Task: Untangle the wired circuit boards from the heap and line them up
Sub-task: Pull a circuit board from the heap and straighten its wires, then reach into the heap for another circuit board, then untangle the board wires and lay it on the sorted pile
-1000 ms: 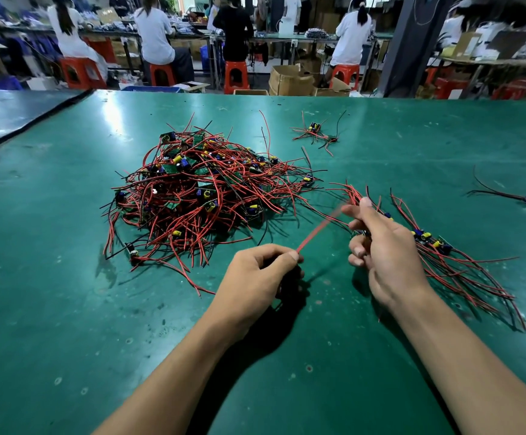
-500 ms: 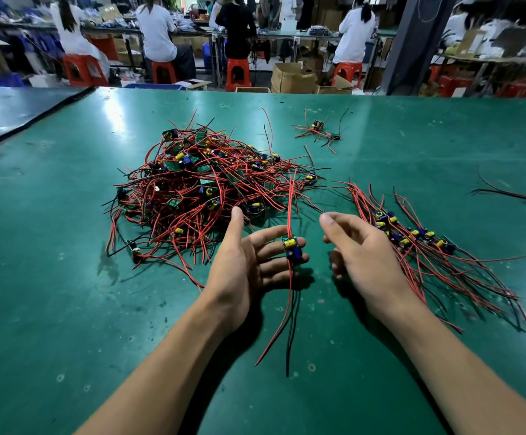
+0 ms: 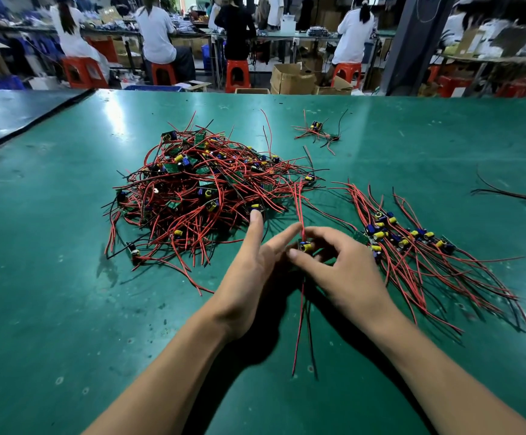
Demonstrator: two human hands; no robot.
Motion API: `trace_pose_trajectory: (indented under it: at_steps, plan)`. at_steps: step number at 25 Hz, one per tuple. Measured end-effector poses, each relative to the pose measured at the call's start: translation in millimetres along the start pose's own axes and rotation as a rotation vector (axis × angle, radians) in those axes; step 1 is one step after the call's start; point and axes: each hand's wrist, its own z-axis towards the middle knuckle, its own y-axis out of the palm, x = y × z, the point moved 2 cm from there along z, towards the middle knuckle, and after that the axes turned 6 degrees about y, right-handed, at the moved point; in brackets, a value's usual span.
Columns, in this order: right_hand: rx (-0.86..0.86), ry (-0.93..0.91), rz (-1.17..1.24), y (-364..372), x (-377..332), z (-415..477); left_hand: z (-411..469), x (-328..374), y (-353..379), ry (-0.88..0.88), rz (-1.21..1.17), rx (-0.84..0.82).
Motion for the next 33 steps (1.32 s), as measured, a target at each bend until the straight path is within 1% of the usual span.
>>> trace_pose_trajectory:
  at_steps: [1, 3, 6, 8, 9, 10, 11, 12, 13, 14, 15, 16, 17, 18, 22, 26, 30, 33]
  plan:
    - [0.052, -0.014, -0.049, -3.2, 0.6, 1.8, 1.1, 0.2, -1.3, 0.023, 0.034, 0.056]
    - [0.159, -0.006, -0.150, -15.9, 4.7, 8.6, 2.3, 3.4, -8.5, 0.122, 0.158, 0.253]
    - [0.267, 0.088, -0.347, -37.5, 13.8, 18.9, -2.8, 10.4, -25.9, 0.292, 0.472, 0.514]
    - [0.345, 0.170, -0.598, -50.3, 19.9, 22.3, -6.2, 13.0, -34.9, 0.344, 0.682, 0.616]
    - [0.392, 0.196, -0.705, -54.9, 20.3, 21.9, -6.4, 13.7, -36.2, 0.346, 0.741, 0.629]
    - [0.435, 0.190, -0.758, -56.9, 19.0, 20.9, -5.3, 13.7, -37.0, 0.334, 0.779, 0.619]
    - [0.461, 0.146, -0.757, -55.8, 16.4, 19.5, -3.5, 13.2, -37.6, 0.312, 0.826, 0.596]
    - [0.455, 0.065, -0.718, -51.9, 12.8, 18.2, -1.0, 12.9, -38.4, 0.286, 0.893, 0.572]
    - [0.400, -0.033, -0.655, -45.5, 9.1, 16.9, 1.1, 13.4, -39.5, 0.257, 0.960, 0.552]
    - [0.299, -0.115, -0.585, -37.5, 6.3, 15.3, 2.3, 15.0, -40.8, 0.230, 1.006, 0.540]
    - [0.175, -0.158, -0.532, -28.8, 4.9, 13.1, 3.2, 17.1, -42.1, 0.207, 1.025, 0.530]
    - [0.059, -0.166, -0.502, -20.6, 5.1, 10.7, 3.7, 19.0, -43.4, 0.188, 1.020, 0.516]
    - [-0.020, -0.150, -0.509, -14.1, 7.2, 8.8, 3.9, 20.5, -43.7, 0.173, 1.000, 0.496]
    - [-0.045, -0.124, -0.549, -10.5, 10.5, 7.5, 4.3, 21.2, -44.1, 0.164, 0.993, 0.474]
    - [0.108, 0.015, -0.701, -15.4, 18.0, 9.9, 6.3, 21.7, -43.2, 0.154, 1.066, 0.415]
    - [0.148, 0.073, -0.747, -23.8, 21.8, 13.4, 6.0, 17.1, -38.9, 0.195, 1.130, 0.400]
    - [0.095, 0.028, -0.634, -14.8, 21.4, 11.2, 5.4, 14.8, -33.9, 0.293, 1.197, 0.410]
    - [0.056, -0.016, -0.504, -9.5, 19.2, 9.5, 2.9, 13.9, -29.8, 0.361, 1.182, 0.358]
